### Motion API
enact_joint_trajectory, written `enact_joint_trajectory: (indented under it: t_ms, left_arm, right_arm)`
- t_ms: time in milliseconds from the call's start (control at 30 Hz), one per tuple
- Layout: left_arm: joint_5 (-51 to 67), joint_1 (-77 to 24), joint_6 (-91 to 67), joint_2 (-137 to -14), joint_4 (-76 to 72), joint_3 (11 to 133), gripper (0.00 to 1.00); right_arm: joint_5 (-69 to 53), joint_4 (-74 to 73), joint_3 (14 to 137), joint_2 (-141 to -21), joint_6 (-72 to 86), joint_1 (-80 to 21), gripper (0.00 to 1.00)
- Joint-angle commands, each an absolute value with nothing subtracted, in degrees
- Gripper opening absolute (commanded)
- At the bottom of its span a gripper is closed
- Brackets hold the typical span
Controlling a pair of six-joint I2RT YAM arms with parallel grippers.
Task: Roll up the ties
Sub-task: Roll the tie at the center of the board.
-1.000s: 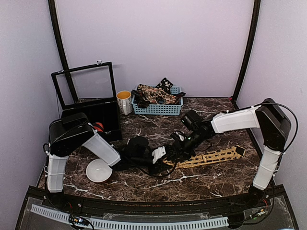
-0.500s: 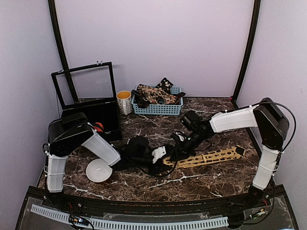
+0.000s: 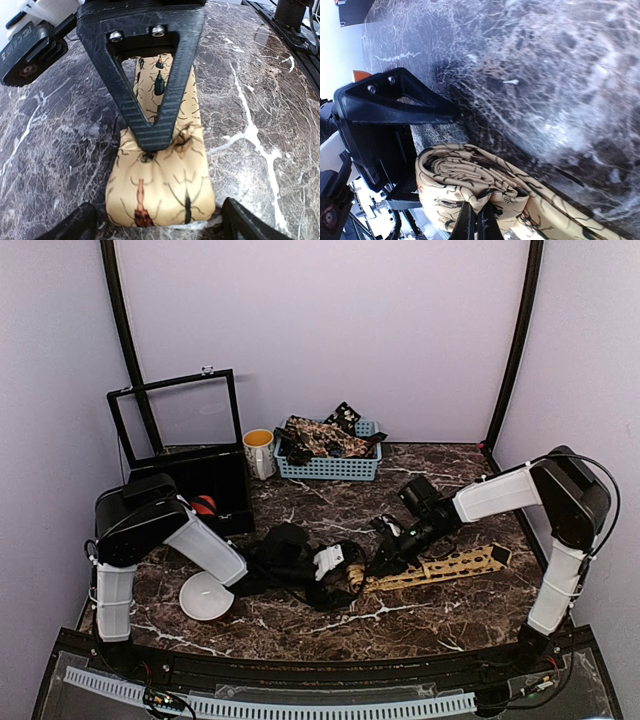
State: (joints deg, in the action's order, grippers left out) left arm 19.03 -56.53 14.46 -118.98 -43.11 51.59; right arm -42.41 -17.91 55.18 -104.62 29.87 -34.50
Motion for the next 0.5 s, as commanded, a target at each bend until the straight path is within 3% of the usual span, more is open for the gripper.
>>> enact_joint_trajectory:
  t_ms: [0,267,467]
  left_arm:
    - [20.1,-57.2,12.9,-120.2,-44.8,53.0,0.96]
    - [19.2,-58.4,9.4,-127.9,-45.5,60.5,0.96]
    - [18.3,-59.1,9.6,-129.7,-41.8,61.9,0.79]
  right_arm:
    - [-41.2,-16.0,51.7,-103.9,28.1,-33.0,0.00]
    - [-43.3,-13.7,50.9,-103.7,27.9,-32.0,0.00]
    - [-44.6,-11.4,50.5,-103.0,30.1,-32.0,0.00]
